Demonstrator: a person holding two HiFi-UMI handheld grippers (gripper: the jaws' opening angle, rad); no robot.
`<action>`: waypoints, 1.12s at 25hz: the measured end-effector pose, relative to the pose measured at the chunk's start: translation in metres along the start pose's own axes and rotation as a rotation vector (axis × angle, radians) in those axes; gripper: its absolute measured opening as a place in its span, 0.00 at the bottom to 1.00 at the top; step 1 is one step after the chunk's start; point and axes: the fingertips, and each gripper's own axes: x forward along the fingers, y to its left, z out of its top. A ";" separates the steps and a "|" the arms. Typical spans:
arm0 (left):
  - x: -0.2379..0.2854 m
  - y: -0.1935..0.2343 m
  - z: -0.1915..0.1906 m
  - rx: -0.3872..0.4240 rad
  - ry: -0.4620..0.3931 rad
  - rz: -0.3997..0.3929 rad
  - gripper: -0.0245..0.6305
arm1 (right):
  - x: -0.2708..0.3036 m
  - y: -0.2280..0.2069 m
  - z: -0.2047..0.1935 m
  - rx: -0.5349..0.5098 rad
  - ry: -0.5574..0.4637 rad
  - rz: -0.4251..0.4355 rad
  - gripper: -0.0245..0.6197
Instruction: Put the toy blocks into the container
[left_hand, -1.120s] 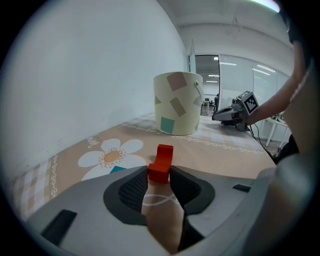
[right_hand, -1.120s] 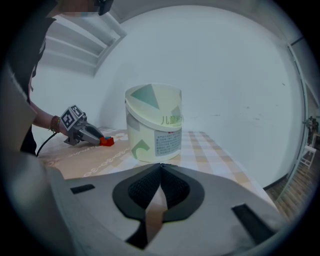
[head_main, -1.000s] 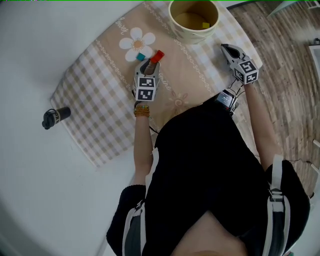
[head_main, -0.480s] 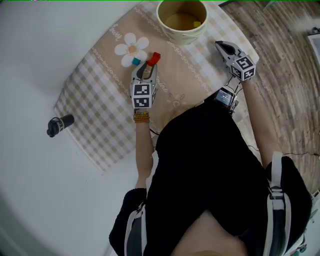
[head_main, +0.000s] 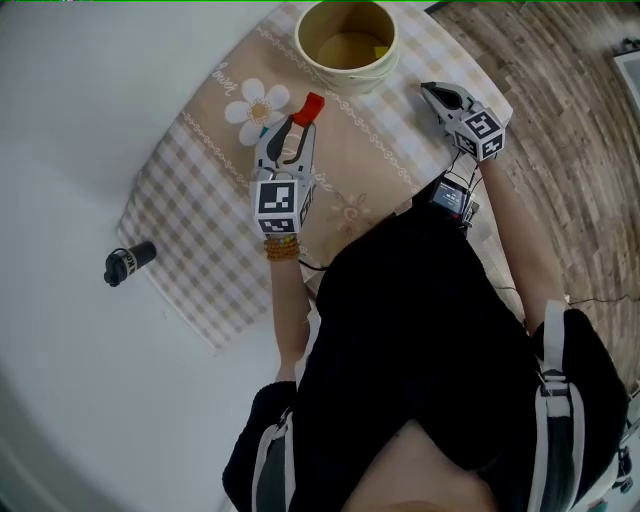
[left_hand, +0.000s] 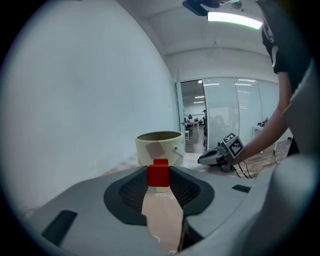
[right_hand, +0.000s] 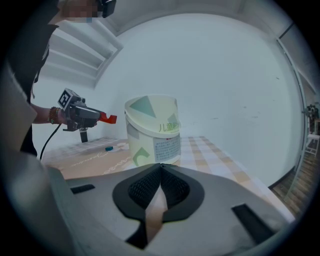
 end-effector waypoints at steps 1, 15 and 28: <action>0.000 -0.002 0.010 0.003 -0.017 -0.011 0.25 | 0.000 0.000 0.000 0.002 -0.004 0.001 0.05; 0.022 -0.005 0.104 0.068 -0.135 -0.038 0.25 | -0.002 0.000 0.002 0.004 -0.024 0.004 0.05; 0.086 -0.006 0.116 0.074 -0.088 -0.085 0.25 | -0.005 -0.001 0.005 0.004 -0.048 0.006 0.05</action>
